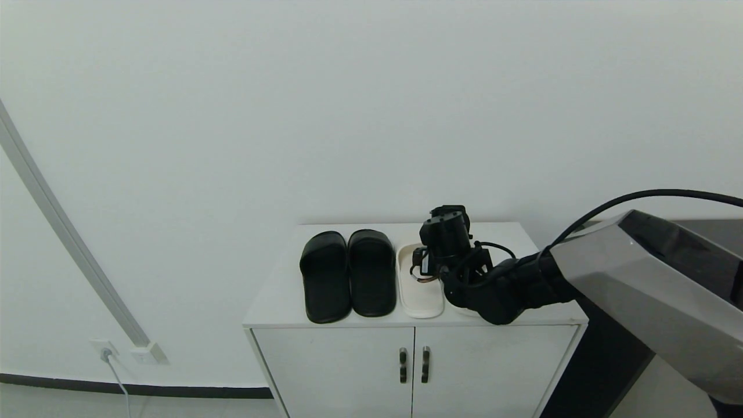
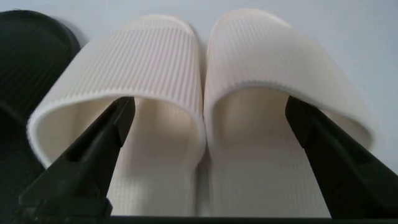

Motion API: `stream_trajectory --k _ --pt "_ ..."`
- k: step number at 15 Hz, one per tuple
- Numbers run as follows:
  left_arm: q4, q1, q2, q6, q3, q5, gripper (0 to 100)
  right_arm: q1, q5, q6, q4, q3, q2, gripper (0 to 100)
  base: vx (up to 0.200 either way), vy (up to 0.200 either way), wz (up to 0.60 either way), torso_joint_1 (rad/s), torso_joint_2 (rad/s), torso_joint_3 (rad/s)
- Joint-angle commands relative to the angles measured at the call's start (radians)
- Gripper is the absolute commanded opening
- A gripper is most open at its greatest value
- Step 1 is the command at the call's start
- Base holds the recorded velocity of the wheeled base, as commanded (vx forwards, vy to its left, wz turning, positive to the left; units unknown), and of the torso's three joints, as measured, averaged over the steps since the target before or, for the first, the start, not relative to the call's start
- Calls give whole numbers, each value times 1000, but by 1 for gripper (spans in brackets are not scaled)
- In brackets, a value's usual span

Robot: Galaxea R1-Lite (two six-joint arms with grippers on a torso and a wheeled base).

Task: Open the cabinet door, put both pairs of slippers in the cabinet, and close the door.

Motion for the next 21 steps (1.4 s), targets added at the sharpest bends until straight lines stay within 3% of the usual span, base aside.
stream_trajectory --k 1,2,3,11,15,18,20,21 --pt "0 -2 2 0 0 1 0 -6 0 -4 -1 -40 38 100 0 0 0 0 0 0" --pt "0 0 2 0 0 1 0 -6 0 -6 -1 -47 43 100 0 0 0 0 0 0" --pt "0 0 2 0 0 1 0 -6 0 -10 -1 -47 44 0 0 0 0 0 0 0" --pt "0 0 0 -2 0 3 0 -6 -4 -45 -60 -5 8 0 0 0 0 0 0 0" --pt "0 0 2 -2 0 3 0 -1 6 -168 -228 220 -187 0 0 0 0 0 0 0" --pt "0 0 0 3 0 3 0 29 152 -256 -347 461 -376 0 0 0 0 0 0 0" --pt "0 0 2 3 0 3 0 55 316 -285 -349 630 -546 0 0 0 0 0 0 0" --pt "0 0 2 3 0 3 0 60 350 -286 -346 659 -577 0 0 0 0 0 0 0"
